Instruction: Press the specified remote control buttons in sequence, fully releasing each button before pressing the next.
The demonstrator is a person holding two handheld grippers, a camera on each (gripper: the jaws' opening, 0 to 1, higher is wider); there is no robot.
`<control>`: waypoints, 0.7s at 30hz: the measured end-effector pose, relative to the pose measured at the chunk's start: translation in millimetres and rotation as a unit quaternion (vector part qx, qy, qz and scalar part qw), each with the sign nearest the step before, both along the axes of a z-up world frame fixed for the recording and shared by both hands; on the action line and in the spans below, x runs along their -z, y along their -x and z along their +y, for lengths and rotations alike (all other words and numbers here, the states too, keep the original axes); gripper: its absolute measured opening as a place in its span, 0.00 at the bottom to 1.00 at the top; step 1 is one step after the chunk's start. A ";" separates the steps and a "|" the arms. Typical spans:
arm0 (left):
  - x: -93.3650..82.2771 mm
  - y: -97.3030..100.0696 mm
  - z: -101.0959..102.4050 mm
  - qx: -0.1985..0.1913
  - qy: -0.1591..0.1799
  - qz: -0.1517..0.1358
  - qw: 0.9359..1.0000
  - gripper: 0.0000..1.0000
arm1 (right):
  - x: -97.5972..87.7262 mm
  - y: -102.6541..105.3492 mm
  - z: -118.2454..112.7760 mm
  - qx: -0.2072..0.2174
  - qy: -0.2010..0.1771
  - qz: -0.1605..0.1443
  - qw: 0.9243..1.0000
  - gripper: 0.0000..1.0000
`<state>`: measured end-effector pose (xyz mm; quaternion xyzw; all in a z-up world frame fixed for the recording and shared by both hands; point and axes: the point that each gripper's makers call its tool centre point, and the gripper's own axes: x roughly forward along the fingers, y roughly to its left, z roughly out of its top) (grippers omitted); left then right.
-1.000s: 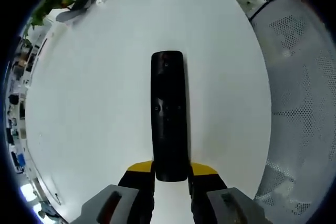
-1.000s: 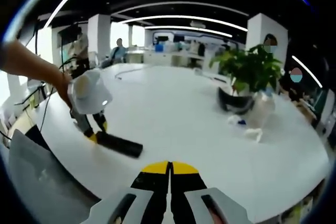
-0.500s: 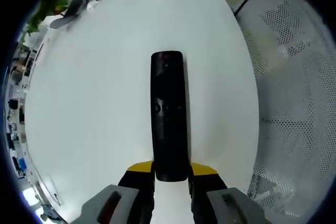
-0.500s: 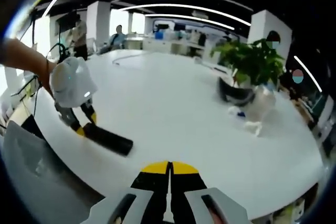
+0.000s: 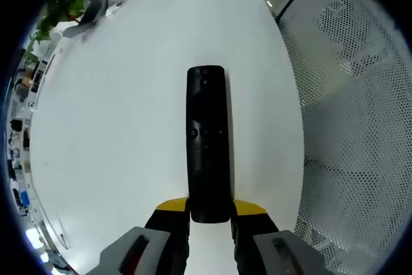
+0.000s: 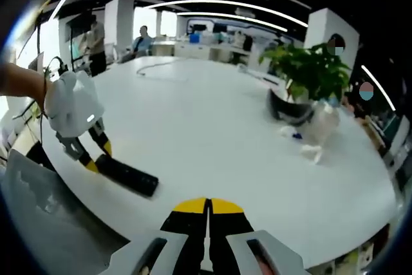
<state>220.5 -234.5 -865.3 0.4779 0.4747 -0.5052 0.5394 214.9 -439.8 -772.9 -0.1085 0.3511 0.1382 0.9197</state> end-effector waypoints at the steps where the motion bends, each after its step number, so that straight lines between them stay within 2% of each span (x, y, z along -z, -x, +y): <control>1: 0.0 0.9 -0.1 -0.001 0.002 -0.001 1.000 0.23 | 0.7 -0.3 2.1 -0.005 0.005 0.001 1.000 0.00; 4: 0.7 5.5 -0.7 -0.001 0.005 -0.004 1.000 0.23 | -1.4 -1.6 9.6 -0.025 0.029 -0.006 0.999 0.00; 6: 0.6 7.7 -0.6 -0.003 0.008 -0.002 1.000 0.23 | -7.1 -5.3 21.4 -0.018 -0.001 -0.016 1.000 0.00; 7: 0.6 8.8 -0.6 -0.003 0.010 -0.002 1.000 0.23 | -9.3 -6.7 31.8 -0.015 -0.029 -0.013 0.999 0.00; 9: 0.4 12.9 0.1 0.001 0.014 0.000 1.000 0.23 | -11.3 -10.5 44.9 -0.010 -0.056 -0.013 0.998 0.00; 15: 0.1 25.6 1.1 -0.018 0.048 -0.002 0.999 0.23 | -4.8 -18.9 67.5 -0.017 -0.055 -0.008 0.998 0.00; 21: -0.5 33.2 0.7 -0.033 0.081 -0.001 0.996 0.23 | 0.3 -18.8 86.0 0.001 -0.112 0.009 0.994 0.00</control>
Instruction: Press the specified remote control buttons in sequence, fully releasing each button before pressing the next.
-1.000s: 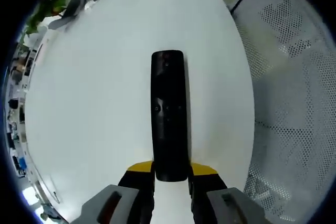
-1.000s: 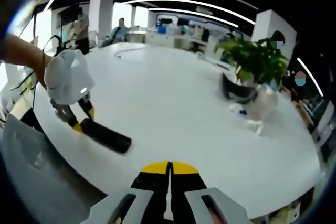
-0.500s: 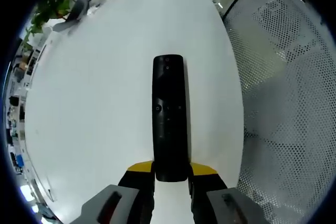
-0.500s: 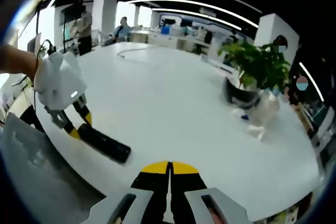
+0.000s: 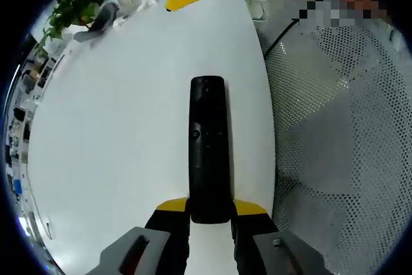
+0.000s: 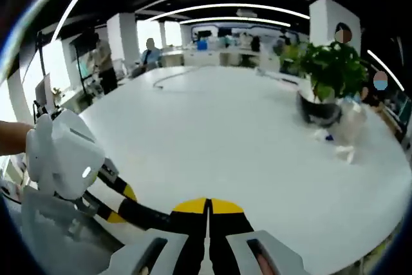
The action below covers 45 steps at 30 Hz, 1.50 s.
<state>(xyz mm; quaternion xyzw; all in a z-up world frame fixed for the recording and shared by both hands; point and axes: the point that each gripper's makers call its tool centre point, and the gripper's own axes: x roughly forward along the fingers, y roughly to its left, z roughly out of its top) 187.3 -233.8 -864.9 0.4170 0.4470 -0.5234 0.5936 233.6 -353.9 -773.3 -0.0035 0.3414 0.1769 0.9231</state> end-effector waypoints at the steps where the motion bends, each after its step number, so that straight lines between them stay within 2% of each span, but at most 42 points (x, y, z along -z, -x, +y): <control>1: 0.1 1.4 -0.5 -0.003 0.003 0.000 1.000 0.23 | 1.3 1.1 1.6 0.005 -0.012 0.003 1.000 0.00; 7: 0.4 16.8 -4.4 0.002 0.027 -0.001 1.000 0.23 | 12.9 7.9 1.5 0.013 -0.037 0.037 0.999 0.00; 13: -0.2 22.5 -5.7 -0.014 0.051 -0.003 0.999 0.24 | 29.1 19.8 7.0 0.012 -0.052 0.097 0.994 0.00; 15: -0.6 23.1 -5.8 -0.018 0.060 -0.004 0.998 0.24 | 35.8 24.8 5.5 0.016 -0.038 0.118 0.992 0.00; 17: -0.6 23.4 -6.0 -0.019 0.069 -0.006 0.997 0.24 | 45.8 28.4 -2.5 0.021 0.002 0.136 0.990 0.00; 22: -1.6 23.5 -6.5 -0.025 0.109 -0.017 0.994 0.24 | 58.0 32.6 3.8 0.006 -0.004 0.163 0.987 0.00; 25: -2.2 23.6 -6.5 -0.032 0.130 -0.022 0.991 0.24 | 62.2 34.3 8.1 -0.006 -0.013 0.175 0.985 0.00; 28: -2.4 23.4 -7.4 -0.039 0.145 -0.027 0.988 0.24 | 67.3 36.4 4.9 -0.006 -0.006 0.185 0.983 0.00; 33: -3.9 27.0 -11.3 -0.048 0.170 -0.033 0.984 0.24 | 66.1 35.2 5.9 -0.008 -0.027 0.180 0.983 0.00; 37: -4.7 28.7 -14.8 -0.052 0.198 -0.045 0.978 0.24 | 70.8 36.2 2.7 -0.007 -0.014 0.186 0.983 0.00; 42: -5.6 27.6 -15.5 -0.049 0.197 -0.049 0.978 0.24 | 78.0 40.6 3.2 -0.010 -0.007 0.206 0.979 0.00; 45: -5.8 26.7 -15.0 -0.052 0.205 -0.047 0.976 0.24 | 77.6 39.7 3.0 -0.012 -0.003 0.203 0.979 0.00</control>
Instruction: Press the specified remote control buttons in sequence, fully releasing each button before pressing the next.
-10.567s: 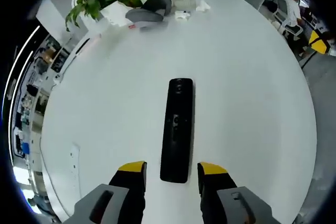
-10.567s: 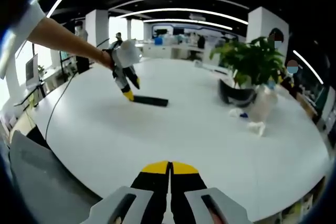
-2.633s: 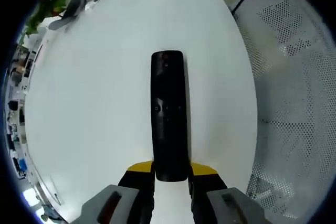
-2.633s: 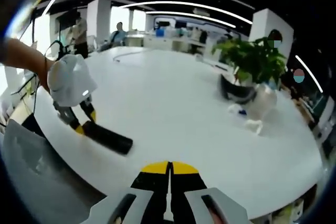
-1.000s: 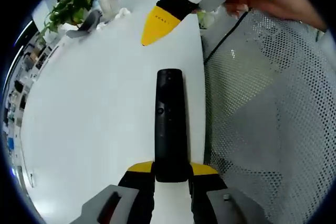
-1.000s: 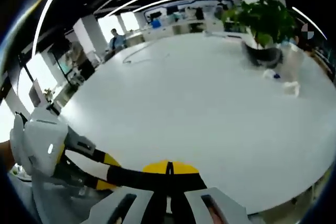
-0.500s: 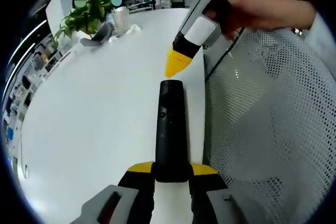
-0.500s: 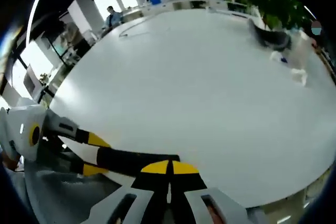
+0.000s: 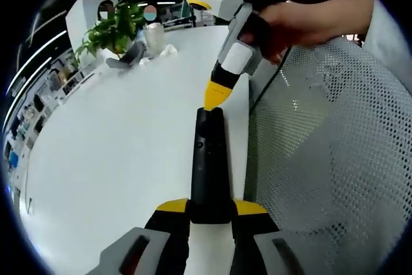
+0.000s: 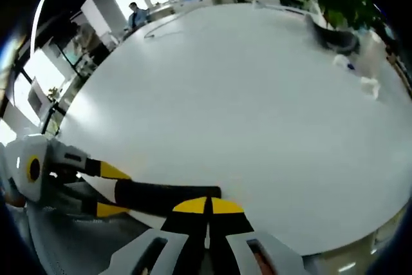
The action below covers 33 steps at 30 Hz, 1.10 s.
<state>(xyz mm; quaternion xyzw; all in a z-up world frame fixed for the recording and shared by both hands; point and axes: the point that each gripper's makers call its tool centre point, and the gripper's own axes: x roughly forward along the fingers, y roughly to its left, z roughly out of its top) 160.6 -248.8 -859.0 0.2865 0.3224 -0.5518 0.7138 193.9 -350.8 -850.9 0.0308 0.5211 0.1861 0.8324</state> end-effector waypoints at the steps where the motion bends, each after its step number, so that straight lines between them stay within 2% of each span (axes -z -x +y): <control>1: 0.0 -0.1 -0.3 0.001 0.001 -0.001 1.000 0.24 | -0.1 0.1 0.0 0.000 0.000 0.000 1.000 0.00; 9: 0.3 -1.2 -1.2 -0.003 0.004 0.003 1.000 0.24 | 0.5 -0.6 -1.2 0.020 -0.015 0.000 1.000 0.00; 17: 1.7 -1.8 -1.8 -0.010 0.007 0.010 1.000 0.24 | 1.2 -1.1 -0.8 0.012 -0.003 -0.006 1.000 0.00; 22: 1.6 -1.9 -2.6 -0.007 0.015 0.009 1.000 0.24 | 0.5 0.1 0.2 -0.016 0.016 -0.017 1.000 0.00; 30: 1.9 -2.0 -5.5 -0.013 0.024 0.014 1.000 0.24 | 0.0 -0.7 0.0 -0.016 0.016 -0.021 1.000 0.00; 33: 1.8 -1.5 -5.5 -0.013 0.025 0.014 0.999 0.24 | -1.1 0.9 -0.8 -0.004 0.007 -0.009 1.000 0.00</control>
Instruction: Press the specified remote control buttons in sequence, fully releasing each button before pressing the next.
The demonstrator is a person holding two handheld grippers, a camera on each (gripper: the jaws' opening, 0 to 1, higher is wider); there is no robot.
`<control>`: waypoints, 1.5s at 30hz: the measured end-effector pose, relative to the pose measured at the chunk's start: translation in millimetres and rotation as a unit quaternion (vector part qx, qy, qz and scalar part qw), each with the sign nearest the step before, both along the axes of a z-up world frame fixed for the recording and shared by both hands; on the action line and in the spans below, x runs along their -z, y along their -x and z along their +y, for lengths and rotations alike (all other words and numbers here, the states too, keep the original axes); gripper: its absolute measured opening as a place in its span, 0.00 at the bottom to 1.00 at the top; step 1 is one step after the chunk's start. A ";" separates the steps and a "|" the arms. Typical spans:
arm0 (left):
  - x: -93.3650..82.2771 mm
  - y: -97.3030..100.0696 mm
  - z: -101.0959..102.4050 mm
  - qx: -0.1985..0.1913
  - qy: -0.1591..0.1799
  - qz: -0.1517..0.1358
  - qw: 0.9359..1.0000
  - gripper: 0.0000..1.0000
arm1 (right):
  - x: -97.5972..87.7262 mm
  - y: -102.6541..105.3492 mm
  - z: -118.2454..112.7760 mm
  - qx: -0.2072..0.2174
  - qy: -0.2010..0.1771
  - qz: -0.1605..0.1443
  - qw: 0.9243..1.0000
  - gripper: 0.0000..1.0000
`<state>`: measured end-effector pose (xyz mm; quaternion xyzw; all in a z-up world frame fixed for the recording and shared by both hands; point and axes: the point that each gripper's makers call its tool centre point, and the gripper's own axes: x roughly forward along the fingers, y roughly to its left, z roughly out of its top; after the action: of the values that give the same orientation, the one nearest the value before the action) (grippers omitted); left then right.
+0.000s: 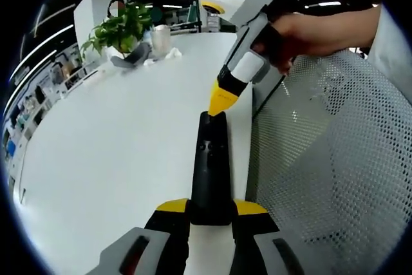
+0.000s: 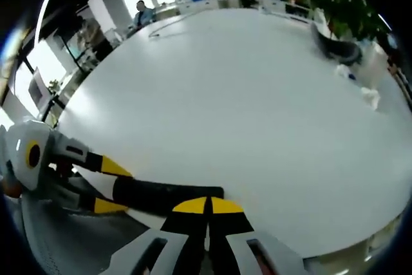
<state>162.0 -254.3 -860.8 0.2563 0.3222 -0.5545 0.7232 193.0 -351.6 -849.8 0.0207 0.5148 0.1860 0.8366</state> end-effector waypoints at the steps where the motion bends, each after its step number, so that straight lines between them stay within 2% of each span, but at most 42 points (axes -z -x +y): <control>1: 0.0 0.1 0.1 0.000 0.000 0.000 1.000 0.24 | -1.1 -0.1 0.6 0.004 -0.006 0.002 1.000 0.00; 3: 0.0 0.0 0.1 0.001 -0.001 -0.001 1.000 0.24 | -3.7 -1.4 2.3 0.012 -0.022 -0.001 1.000 0.00; 10: -0.2 0.1 0.0 0.004 -0.001 -0.003 1.000 0.24 | -2.6 1.0 7.3 0.010 -0.035 0.011 0.999 0.00; 14: -0.2 1.6 -0.8 0.010 0.000 -0.002 1.000 0.24 | 2.9 5.2 8.4 -0.006 -0.017 0.022 1.000 0.00; 18: -0.4 1.3 -0.6 0.009 0.000 -0.001 1.000 0.24 | 0.5 3.3 8.9 -0.013 -0.013 0.012 1.000 0.00; 28: 0.2 0.5 -1.7 -0.001 0.005 0.006 1.000 0.24 | 1.0 2.0 8.0 -0.010 -0.016 0.011 1.000 0.00; 38: 0.0 1.7 -2.3 -0.001 0.007 0.005 1.000 0.24 | 0.8 3.8 9.6 -0.044 0.017 -0.008 0.999 0.00; 45: -0.2 2.5 -2.0 -0.001 0.008 0.005 1.000 0.24 | 0.1 3.1 7.9 -0.022 -0.015 0.001 1.000 0.00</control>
<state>159.6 -256.4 -860.6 0.2473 0.3211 -0.5579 0.7242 189.8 -343.7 -849.9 0.0219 0.5129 0.2117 0.8316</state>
